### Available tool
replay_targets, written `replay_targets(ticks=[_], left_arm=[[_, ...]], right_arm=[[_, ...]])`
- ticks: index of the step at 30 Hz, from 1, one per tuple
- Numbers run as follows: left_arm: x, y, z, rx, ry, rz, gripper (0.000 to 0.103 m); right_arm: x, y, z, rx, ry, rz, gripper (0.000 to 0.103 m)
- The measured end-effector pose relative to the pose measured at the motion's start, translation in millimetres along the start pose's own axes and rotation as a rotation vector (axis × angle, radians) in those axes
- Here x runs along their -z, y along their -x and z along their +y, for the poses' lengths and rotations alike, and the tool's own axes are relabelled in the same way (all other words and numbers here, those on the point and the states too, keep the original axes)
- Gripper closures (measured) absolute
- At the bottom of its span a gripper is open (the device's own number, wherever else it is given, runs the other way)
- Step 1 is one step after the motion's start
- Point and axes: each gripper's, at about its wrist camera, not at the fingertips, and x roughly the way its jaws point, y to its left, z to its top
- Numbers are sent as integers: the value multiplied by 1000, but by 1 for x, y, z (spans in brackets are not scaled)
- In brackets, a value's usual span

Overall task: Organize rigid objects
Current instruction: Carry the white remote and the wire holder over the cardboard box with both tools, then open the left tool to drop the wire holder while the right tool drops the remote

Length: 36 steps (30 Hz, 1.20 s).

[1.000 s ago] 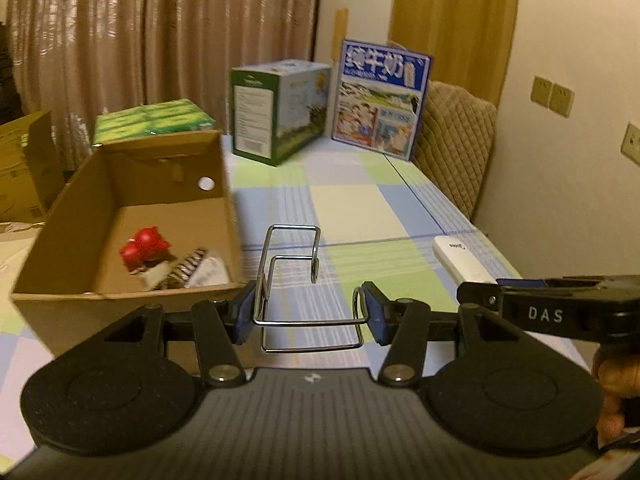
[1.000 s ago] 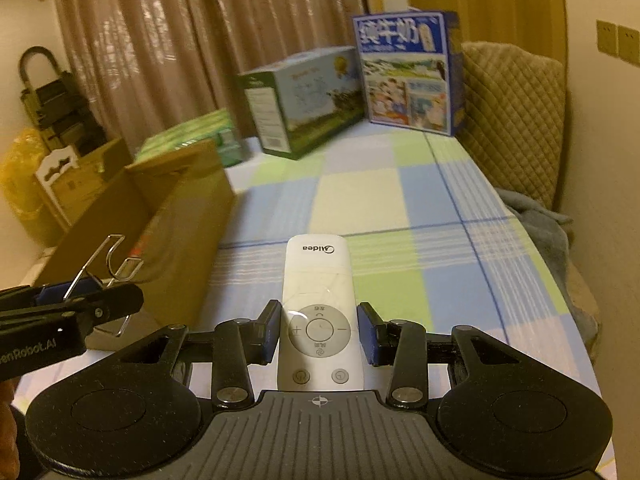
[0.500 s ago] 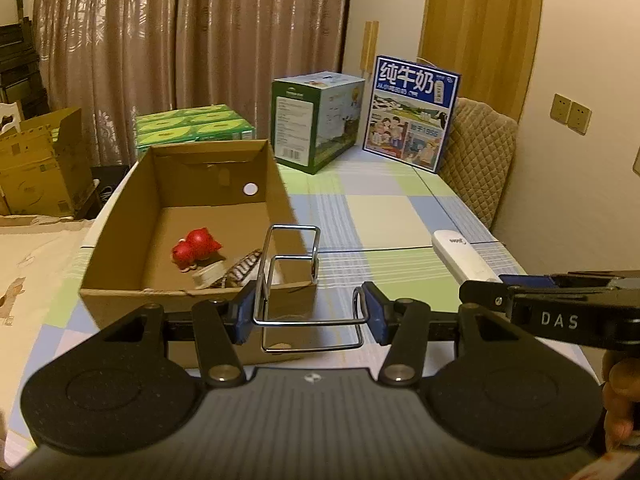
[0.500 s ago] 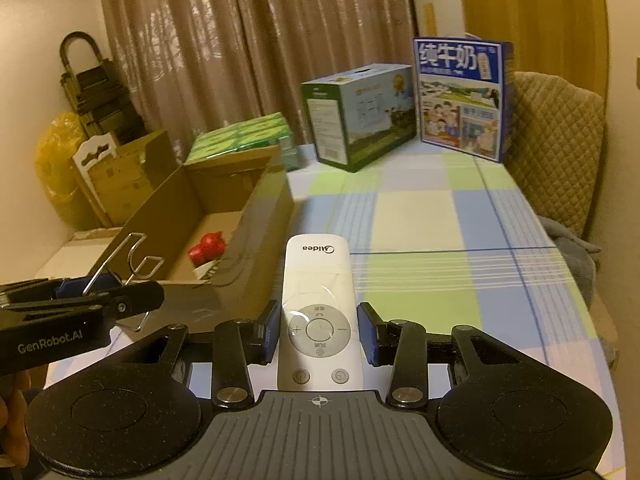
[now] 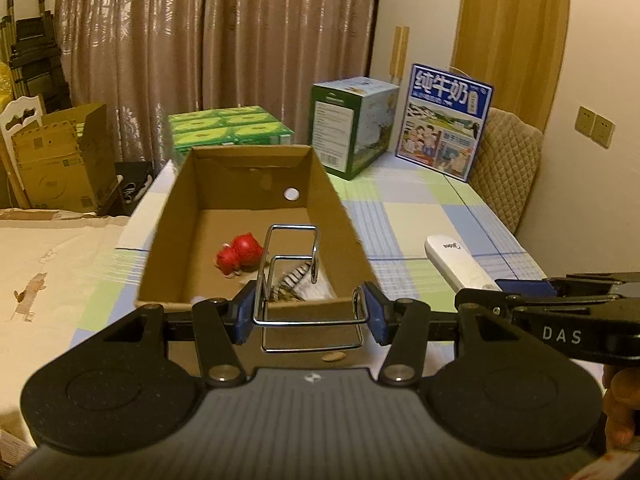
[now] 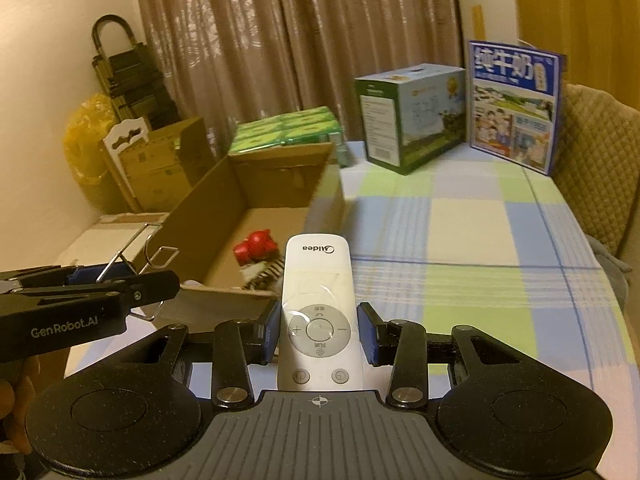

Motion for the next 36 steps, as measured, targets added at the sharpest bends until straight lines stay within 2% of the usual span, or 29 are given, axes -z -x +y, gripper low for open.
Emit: replay_targets(ticks=[8,18,25,36], left_arm=[[-29,-11,48,-19,-14,-12,54],[-62,-66,92,-25,-72,42,54],[-56,-108,90,-17,-138,117,54],[-50,-132,90,-9,-139,156,54]], right_arm=[[-31,-28,30,-61,54,-2,66],[-73,-103,41,-98,26,50,66],[-69,-145,35,-80,12,106,66],[-60,-161,31,-65,1,122,65]])
